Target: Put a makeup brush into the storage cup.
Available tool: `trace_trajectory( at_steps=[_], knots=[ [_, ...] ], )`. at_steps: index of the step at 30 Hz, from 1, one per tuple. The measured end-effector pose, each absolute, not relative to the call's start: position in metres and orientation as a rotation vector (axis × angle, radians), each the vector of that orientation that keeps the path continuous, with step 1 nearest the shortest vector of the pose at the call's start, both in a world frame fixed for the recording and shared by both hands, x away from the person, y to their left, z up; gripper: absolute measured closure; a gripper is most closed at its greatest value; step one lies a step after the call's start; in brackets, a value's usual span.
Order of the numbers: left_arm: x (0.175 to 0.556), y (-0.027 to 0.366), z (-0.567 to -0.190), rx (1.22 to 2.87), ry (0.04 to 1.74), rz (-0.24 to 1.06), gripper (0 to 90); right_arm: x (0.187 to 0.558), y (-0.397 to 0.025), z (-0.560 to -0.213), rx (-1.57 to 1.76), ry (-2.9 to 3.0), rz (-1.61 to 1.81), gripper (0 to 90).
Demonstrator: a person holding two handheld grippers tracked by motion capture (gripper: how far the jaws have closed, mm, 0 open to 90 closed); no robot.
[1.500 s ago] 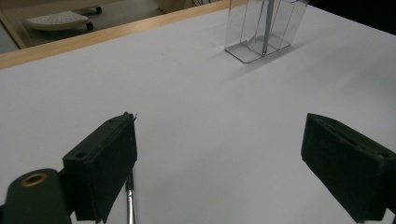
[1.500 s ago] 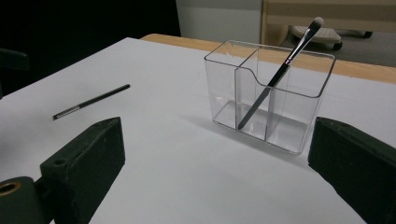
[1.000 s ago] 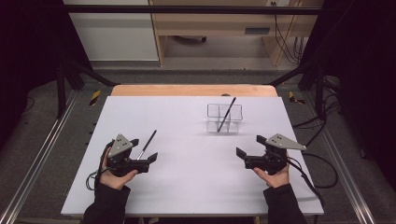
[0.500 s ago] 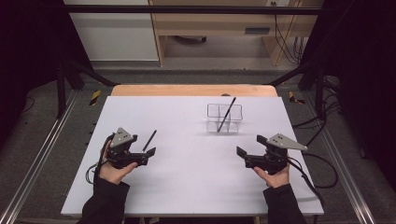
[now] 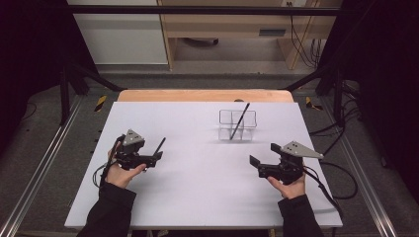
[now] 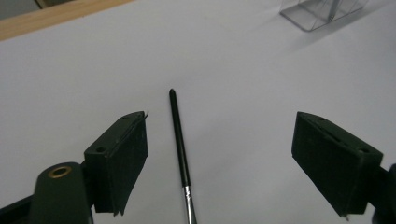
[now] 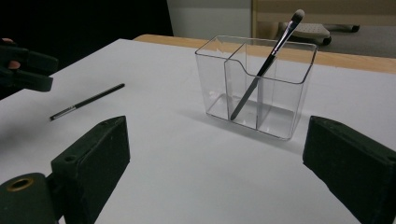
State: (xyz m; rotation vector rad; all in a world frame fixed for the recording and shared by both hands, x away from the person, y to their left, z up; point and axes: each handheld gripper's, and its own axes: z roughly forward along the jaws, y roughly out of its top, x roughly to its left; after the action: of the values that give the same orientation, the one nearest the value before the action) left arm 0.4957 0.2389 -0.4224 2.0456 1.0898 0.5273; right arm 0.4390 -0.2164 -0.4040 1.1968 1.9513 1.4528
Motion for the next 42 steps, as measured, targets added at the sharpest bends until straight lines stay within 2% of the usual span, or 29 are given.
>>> trace_trajectory(
  at_steps=[18, 42],
  knots=[
    [0.518, 0.237, -0.456, 2.170, 1.197, 0.506, 33.5, 0.440, -0.215, -0.406, 1.197, 1.961, 1.447, 8.2],
    [0.522, 0.237, -0.465, 2.211, 1.242, 0.463, 68.8, 0.441, -0.213, -0.408, 1.194, 1.974, 1.437, 7.7]
  ],
)
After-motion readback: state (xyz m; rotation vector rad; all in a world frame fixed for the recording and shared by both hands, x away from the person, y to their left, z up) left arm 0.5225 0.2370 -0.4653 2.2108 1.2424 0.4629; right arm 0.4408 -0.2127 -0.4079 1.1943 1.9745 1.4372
